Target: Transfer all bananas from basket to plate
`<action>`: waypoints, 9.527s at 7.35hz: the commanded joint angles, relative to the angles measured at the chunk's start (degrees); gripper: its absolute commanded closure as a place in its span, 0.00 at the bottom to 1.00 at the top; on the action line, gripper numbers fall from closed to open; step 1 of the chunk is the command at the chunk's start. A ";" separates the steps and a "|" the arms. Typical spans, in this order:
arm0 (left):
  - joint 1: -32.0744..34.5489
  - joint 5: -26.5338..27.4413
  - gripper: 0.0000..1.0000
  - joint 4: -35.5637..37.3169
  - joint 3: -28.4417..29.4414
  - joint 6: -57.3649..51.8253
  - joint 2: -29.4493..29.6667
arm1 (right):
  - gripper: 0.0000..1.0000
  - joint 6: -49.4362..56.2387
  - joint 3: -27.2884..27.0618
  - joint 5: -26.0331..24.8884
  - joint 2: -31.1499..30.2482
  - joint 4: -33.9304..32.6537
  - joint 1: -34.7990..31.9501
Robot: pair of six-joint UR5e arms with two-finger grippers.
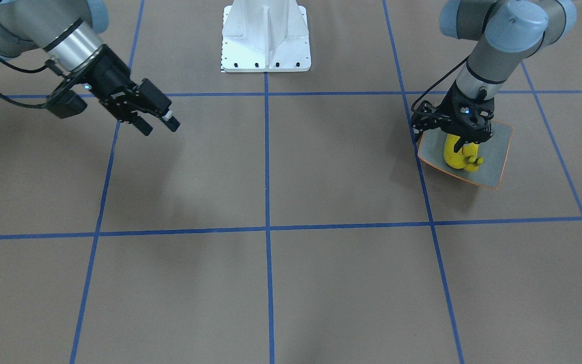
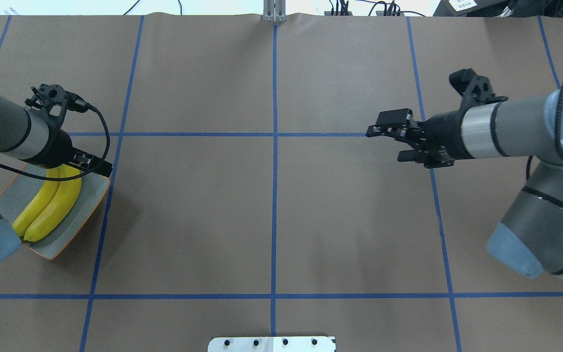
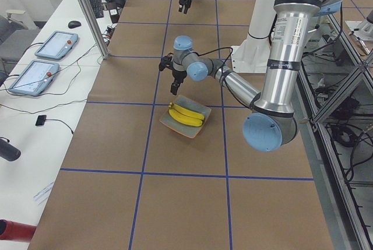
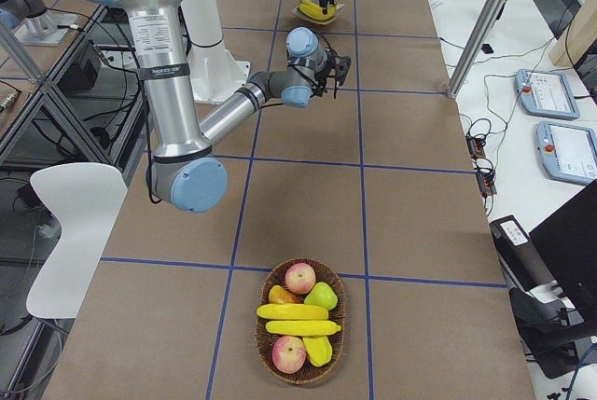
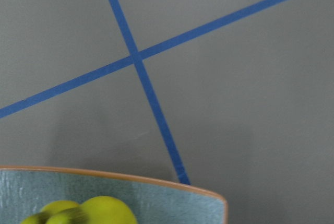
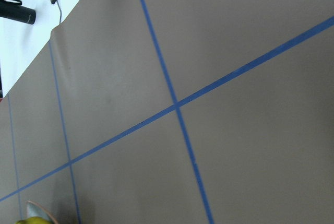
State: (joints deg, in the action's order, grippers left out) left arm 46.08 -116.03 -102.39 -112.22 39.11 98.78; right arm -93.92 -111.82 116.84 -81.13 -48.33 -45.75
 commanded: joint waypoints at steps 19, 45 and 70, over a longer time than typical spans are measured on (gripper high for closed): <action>0.06 0.72 0.01 -0.17 -0.63 4.31 -0.52 | 0.29 68.96 27.71 9.28 -29.44 0.52 -39.16; 0.24 -0.16 0.01 -15.32 10.60 33.27 18.82 | 1.00 -7.71 9.88 2.19 5.16 9.92 -6.32; -7.41 -7.46 1.00 -18.90 13.61 51.77 30.07 | 0.14 -2.76 6.26 -23.41 17.32 11.94 22.28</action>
State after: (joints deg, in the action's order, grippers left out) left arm 38.79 -123.49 -121.35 -98.57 90.25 128.79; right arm -96.62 -105.50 93.42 -63.75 -36.46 -23.47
